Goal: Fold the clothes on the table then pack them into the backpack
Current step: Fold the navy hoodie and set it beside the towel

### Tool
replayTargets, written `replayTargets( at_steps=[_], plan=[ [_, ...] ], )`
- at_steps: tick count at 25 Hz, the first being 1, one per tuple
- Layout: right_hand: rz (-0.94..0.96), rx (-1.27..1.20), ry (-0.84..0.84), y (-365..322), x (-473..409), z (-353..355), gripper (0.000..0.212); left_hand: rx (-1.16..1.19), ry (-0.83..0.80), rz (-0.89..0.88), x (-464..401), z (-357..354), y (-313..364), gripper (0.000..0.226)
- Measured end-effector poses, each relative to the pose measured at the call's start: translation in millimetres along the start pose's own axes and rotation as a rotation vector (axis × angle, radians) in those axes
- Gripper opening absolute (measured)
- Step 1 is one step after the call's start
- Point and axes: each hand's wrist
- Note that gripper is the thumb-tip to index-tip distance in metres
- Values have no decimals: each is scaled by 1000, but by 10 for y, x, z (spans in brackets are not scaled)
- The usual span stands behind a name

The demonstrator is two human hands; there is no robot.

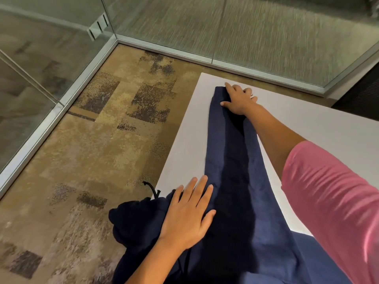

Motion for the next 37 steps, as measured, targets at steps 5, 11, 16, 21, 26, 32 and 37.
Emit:
replayTargets(
  at_steps=[5, 11, 16, 21, 26, 32, 37],
  plan=[
    [-128, 132, 35, -43, 106, 133, 52, 13, 6, -4, 7, 9, 10, 58],
    [55, -122, 165, 32, 685, 293, 34, 1, 13, -12, 16, 36, 13, 58],
    [153, -156, 256, 192, 1447, 487, 38, -12, -42, 0, 33, 81, 8, 70],
    [257, -181, 351, 400, 2397, 557, 27, 42, -147, -16, 124, 157, 1, 98],
    [401, -66, 492, 545, 3436, 547, 25, 417, -204, 158, 339, 234, 270, 100],
    [457, -226, 675, 735, 4569, 971, 36, 865, -102, 335, 677, 422, 569, 105],
    [393, -539, 698, 1106, 5322, 1315, 23, 881, -385, 145, 947, 544, 602, 29]
  ],
)
Point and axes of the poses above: each hand's wrist, its own x-axis away from the middle knuckle, its own z-axis out of the back of the hand, y = z × x, and after that the axes turned 11 degrees about -y, right-handed
